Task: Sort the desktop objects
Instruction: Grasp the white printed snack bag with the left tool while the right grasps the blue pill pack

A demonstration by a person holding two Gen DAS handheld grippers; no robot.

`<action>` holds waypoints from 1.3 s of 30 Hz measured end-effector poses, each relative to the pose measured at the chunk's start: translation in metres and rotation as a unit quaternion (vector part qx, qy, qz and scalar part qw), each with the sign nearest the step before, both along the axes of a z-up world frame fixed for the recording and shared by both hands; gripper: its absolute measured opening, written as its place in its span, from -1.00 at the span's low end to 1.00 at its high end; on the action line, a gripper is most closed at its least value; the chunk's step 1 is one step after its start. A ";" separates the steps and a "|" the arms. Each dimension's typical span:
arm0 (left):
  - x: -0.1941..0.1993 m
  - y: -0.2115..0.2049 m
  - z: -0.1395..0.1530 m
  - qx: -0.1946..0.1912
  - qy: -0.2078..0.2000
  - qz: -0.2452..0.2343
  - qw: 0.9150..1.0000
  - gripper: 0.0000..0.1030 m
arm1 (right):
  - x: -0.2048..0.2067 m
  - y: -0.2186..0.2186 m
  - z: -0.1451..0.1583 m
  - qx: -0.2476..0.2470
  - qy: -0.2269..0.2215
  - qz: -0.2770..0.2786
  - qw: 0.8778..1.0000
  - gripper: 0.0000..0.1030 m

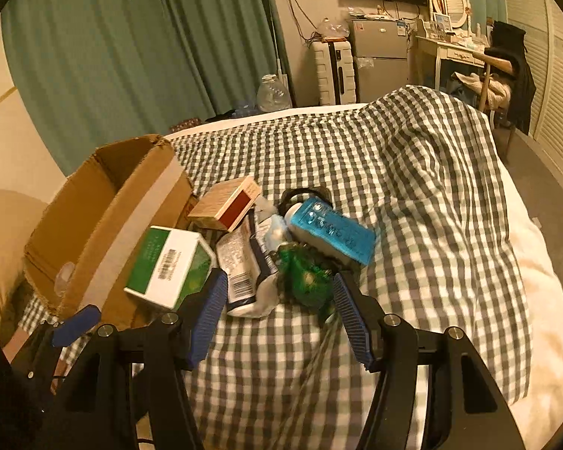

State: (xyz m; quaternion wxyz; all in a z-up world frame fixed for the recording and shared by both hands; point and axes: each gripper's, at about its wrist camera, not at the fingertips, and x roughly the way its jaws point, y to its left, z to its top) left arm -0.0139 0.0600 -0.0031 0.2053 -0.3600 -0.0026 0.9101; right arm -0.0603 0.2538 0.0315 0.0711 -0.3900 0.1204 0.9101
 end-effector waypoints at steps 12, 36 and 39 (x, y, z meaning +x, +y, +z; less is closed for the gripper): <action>-0.043 0.053 -0.020 0.000 -0.014 -0.013 1.000 0.99 | -0.061 0.035 -0.028 0.031 -0.078 0.028 0.996 0.03; -0.097 0.078 -0.061 -0.048 -0.010 -0.025 0.998 0.00 | -0.118 0.064 -0.063 0.076 -0.133 0.030 0.988 -0.47; -0.102 0.084 -0.065 -0.069 -0.007 -0.031 0.997 0.01 | -0.130 0.065 -0.071 0.068 -0.145 0.026 0.987 -0.53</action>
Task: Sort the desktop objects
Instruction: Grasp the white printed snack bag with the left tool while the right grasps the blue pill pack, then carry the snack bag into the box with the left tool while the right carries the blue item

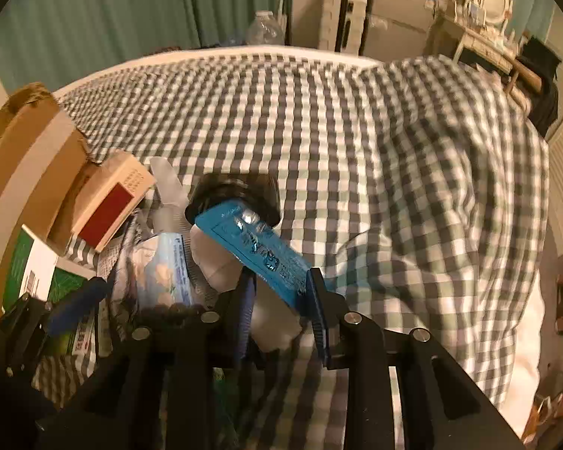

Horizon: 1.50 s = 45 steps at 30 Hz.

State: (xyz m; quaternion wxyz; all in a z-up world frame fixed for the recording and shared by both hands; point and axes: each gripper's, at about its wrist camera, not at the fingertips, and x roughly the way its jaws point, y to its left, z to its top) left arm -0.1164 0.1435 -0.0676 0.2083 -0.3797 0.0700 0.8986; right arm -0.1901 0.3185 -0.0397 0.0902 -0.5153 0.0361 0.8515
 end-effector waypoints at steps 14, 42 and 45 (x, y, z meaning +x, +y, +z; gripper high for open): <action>0.024 -0.048 0.022 0.059 -0.028 0.016 0.998 -0.69 | 0.070 0.012 0.041 -0.071 0.088 -0.062 0.992 -0.85; 0.094 -0.145 0.153 0.118 0.095 0.034 0.988 -0.69 | 0.146 -0.134 0.146 -0.108 0.178 0.042 0.977 -0.85; 0.091 -0.167 0.165 0.121 0.108 0.044 0.986 -0.69 | 0.137 -0.163 0.158 -0.110 0.183 0.076 0.974 -0.85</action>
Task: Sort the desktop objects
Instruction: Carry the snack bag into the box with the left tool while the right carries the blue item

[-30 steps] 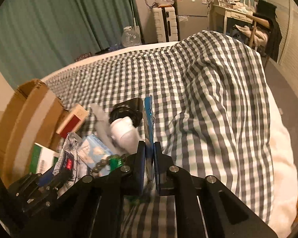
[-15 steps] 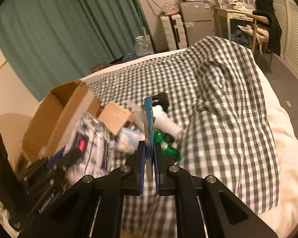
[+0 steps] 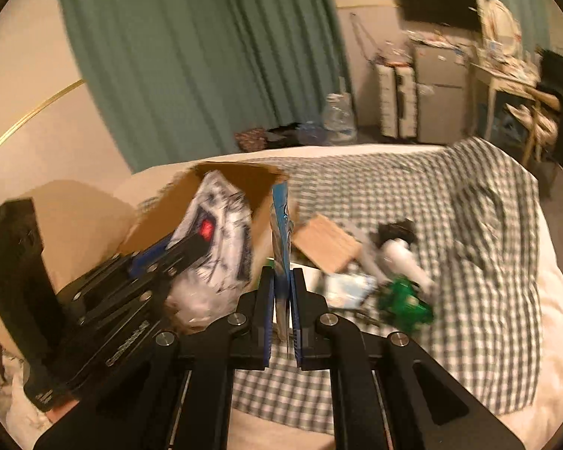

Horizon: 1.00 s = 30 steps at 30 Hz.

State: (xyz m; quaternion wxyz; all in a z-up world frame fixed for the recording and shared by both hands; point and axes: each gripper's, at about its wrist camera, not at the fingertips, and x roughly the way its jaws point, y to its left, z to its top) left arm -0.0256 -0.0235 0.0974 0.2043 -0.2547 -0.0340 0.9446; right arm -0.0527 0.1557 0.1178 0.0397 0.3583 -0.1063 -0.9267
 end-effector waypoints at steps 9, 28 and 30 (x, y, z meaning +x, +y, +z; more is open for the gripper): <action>-0.027 -0.069 0.005 0.003 0.019 0.061 0.998 -0.69 | -0.051 -0.062 -0.010 -0.018 -0.015 0.067 0.997 -0.85; -0.071 -0.115 -0.073 -0.037 -0.011 0.110 0.993 0.47 | -0.118 -0.070 -0.069 -0.041 -0.050 0.052 0.997 0.00; -0.067 -0.112 -0.073 -0.045 -0.011 0.114 0.992 0.52 | -0.113 -0.065 -0.062 -0.035 -0.043 0.044 0.997 0.00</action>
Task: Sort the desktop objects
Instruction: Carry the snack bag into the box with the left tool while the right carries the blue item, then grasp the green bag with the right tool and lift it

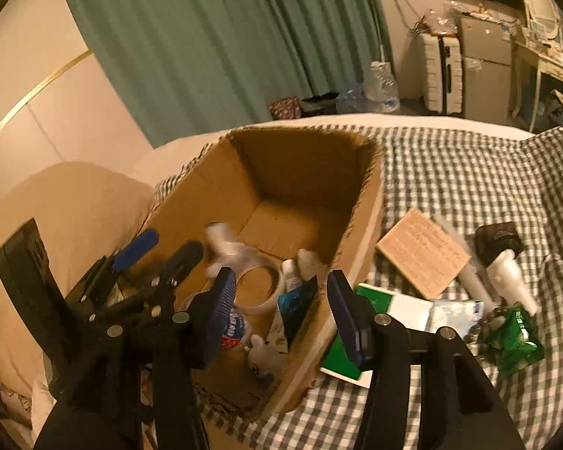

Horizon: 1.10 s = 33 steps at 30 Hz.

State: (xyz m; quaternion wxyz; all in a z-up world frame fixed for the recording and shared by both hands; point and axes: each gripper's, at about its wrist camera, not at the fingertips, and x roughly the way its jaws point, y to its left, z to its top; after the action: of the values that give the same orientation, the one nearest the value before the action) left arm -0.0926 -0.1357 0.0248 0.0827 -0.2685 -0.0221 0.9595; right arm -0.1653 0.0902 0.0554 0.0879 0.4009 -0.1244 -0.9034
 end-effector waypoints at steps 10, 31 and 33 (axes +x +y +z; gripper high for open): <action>0.042 0.054 0.020 0.003 -0.007 -0.053 0.999 0.92 | 0.074 0.078 0.030 0.062 0.055 -0.098 0.992 0.00; 0.066 0.212 -0.034 -0.032 -0.086 -0.123 0.988 1.00 | 0.051 0.175 -0.076 0.042 -0.146 -0.071 0.986 0.00; 0.061 0.218 -0.041 -0.038 -0.092 -0.134 0.986 1.00 | 0.039 0.177 -0.076 0.071 -0.149 -0.077 0.983 0.00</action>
State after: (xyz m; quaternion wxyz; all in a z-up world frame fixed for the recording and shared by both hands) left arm -0.0321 0.0825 -0.0159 0.1982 -0.3596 0.0430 0.9108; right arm -0.1261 0.2668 -0.0203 -0.0304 0.5253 -0.1018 -0.8443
